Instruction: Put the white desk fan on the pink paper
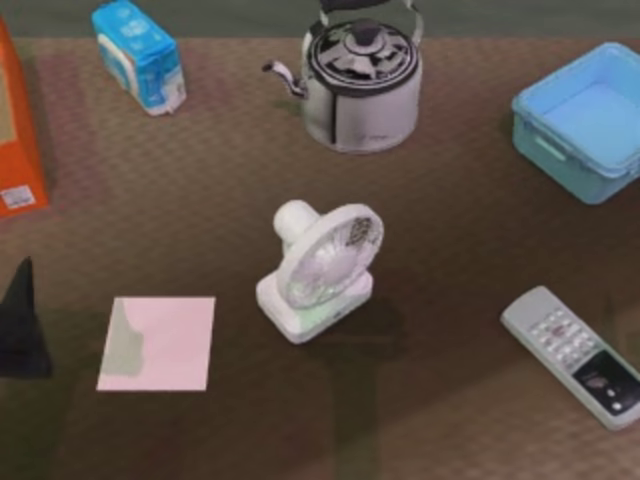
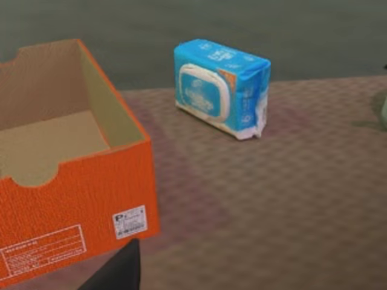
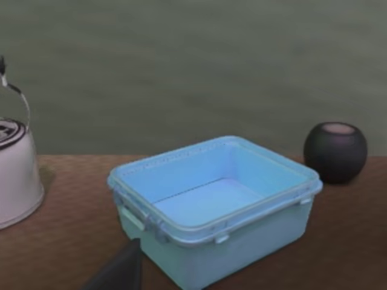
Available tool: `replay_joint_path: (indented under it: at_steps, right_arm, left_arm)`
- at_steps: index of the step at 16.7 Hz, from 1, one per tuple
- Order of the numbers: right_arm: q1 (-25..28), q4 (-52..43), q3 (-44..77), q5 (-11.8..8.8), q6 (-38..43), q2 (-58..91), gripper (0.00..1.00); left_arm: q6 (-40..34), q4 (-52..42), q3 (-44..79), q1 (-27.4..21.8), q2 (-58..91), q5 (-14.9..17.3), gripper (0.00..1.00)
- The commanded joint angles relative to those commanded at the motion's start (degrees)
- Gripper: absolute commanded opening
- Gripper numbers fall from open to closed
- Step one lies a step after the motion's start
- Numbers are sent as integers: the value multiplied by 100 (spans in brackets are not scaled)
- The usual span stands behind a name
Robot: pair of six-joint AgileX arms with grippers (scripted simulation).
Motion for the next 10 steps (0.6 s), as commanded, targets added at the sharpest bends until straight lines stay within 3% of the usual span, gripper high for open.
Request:
replay_joint_path:
  at_steps: [10]
  right_arm:
    - [0, 0, 0, 0, 0, 0, 100]
  left_arm:
    - [550, -3859, 4873, -1614, 4869, 135, 100]
